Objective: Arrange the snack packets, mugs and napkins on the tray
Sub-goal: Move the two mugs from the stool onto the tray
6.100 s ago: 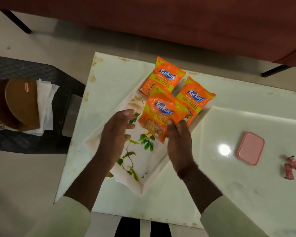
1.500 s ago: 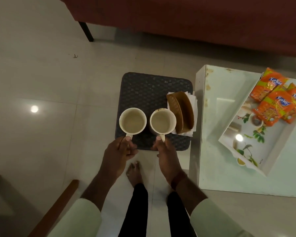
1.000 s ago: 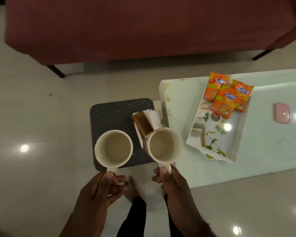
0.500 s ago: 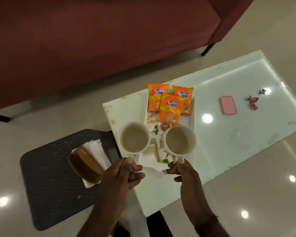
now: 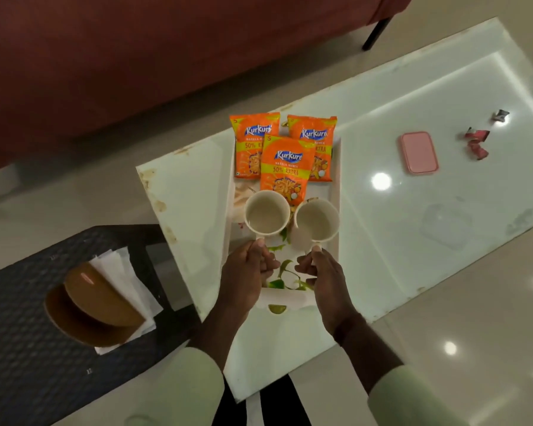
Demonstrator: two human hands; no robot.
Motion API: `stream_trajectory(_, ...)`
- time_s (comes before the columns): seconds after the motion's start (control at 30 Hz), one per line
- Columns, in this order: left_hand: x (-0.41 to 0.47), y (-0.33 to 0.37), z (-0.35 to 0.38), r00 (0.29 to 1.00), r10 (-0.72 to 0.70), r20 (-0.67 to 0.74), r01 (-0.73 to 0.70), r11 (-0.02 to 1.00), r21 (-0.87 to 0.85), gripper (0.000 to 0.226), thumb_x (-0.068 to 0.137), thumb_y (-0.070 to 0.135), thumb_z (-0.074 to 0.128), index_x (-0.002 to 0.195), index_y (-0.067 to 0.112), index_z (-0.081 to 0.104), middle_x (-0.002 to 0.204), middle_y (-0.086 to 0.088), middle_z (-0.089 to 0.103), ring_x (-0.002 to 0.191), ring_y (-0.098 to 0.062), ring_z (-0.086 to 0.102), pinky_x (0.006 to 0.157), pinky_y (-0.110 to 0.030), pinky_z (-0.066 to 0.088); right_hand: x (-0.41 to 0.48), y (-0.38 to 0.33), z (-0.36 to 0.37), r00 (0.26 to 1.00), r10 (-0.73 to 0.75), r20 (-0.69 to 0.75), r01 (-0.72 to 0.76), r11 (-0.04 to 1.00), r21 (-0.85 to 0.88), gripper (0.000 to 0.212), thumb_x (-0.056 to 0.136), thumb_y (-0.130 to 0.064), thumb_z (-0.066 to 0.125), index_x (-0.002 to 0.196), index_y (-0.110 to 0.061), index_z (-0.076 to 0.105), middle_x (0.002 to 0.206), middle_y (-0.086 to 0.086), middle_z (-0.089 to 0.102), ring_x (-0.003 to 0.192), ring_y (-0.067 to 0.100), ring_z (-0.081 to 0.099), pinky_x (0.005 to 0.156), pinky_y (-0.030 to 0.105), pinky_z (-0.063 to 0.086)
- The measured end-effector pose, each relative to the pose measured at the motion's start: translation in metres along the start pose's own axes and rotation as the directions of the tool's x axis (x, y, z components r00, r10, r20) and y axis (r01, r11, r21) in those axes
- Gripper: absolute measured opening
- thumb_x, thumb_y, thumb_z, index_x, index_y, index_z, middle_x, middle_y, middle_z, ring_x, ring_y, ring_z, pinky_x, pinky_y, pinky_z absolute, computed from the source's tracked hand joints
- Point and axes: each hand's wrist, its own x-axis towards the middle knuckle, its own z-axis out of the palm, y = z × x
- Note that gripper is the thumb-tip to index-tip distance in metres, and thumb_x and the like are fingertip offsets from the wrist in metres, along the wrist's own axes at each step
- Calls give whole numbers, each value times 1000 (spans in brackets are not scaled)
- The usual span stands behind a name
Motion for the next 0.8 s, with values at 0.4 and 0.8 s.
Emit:
stream_trajectory(0.4,21,-19,12,1000,29,-4,-29,999,-41,30,104,23,40,80,13,57,94,-16,72,88,-27,72,89,-42,57,21,16,9,999,1,54,-1,1000,14,37,98,-45,35,96,-21,63,102,-2,70,101,16,63,76,32,45)
stream_trajectory(0.8,-41,6,-58,978,206,-43,-195,963,188,25,96,34,58,118,37,48,110,7,68,82,-9,72,76,-25,57,-32,12,19,935,-88,-344,80,996,-37,48,93,-44,59,134,-27,41,133,-1,40,116,22,54,92,38,51)
